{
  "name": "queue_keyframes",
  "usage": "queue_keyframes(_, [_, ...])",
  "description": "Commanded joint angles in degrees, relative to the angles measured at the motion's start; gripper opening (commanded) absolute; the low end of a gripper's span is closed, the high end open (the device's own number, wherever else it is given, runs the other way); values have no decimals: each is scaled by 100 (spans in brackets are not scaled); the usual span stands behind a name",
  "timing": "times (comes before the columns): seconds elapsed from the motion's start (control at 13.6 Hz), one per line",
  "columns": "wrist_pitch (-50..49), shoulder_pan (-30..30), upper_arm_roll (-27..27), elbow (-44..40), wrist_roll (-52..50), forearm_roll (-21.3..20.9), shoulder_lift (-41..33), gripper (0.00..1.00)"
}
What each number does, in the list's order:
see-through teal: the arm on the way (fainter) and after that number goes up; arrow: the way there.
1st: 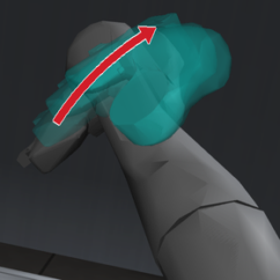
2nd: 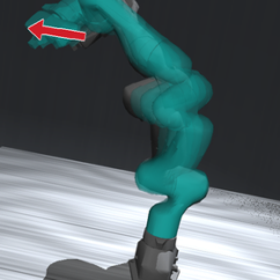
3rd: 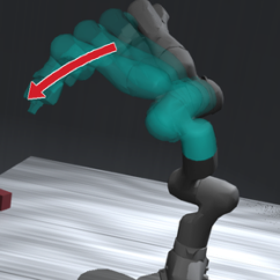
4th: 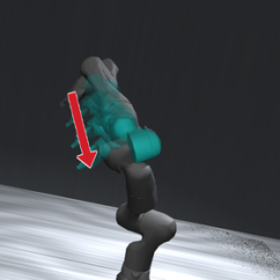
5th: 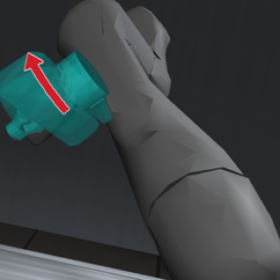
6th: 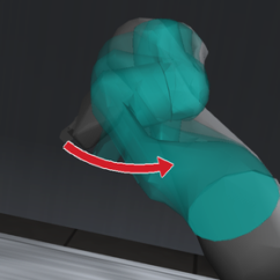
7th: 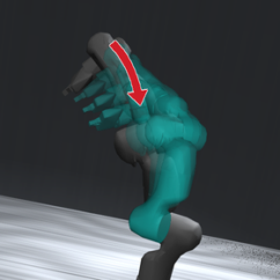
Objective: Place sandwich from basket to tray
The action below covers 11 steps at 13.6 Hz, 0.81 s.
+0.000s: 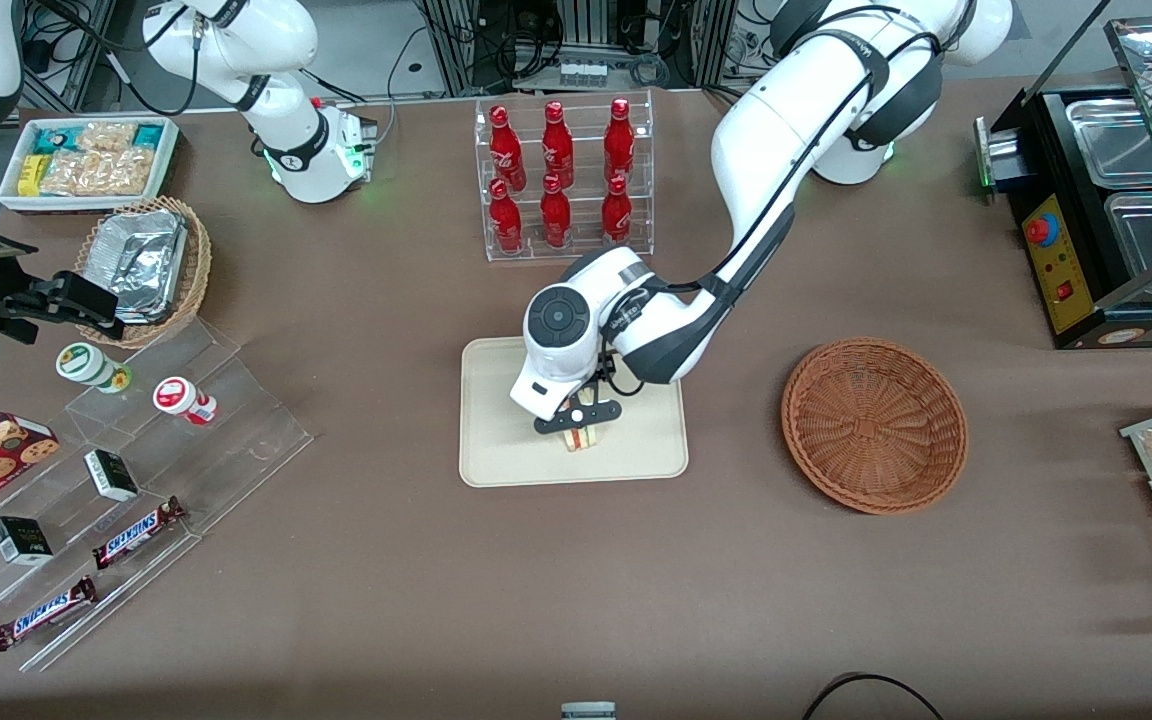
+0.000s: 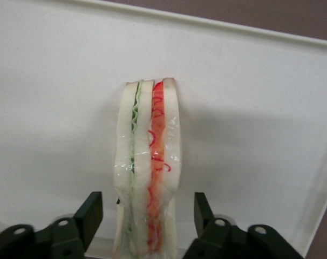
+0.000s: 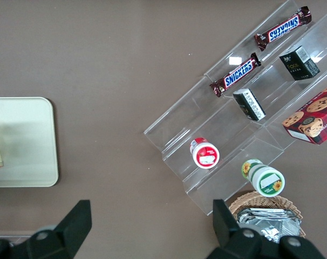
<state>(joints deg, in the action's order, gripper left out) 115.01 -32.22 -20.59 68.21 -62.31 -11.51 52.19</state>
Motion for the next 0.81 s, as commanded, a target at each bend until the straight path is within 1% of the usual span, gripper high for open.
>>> queue_keyframes(0.0, [-286, -12, 2, -106, -62, -35, -261, 100])
queue_keyframes(0.37, [-655, 67, 11, -97, 367, -35, -841, 100])
queue_keyframes(0.59, [-857, 400, 20, -71, 1200, 122, -1096, 100])
queue_keyframes(0.73, [-1225, 541, 37, -62, 1807, 123, -1246, 100])
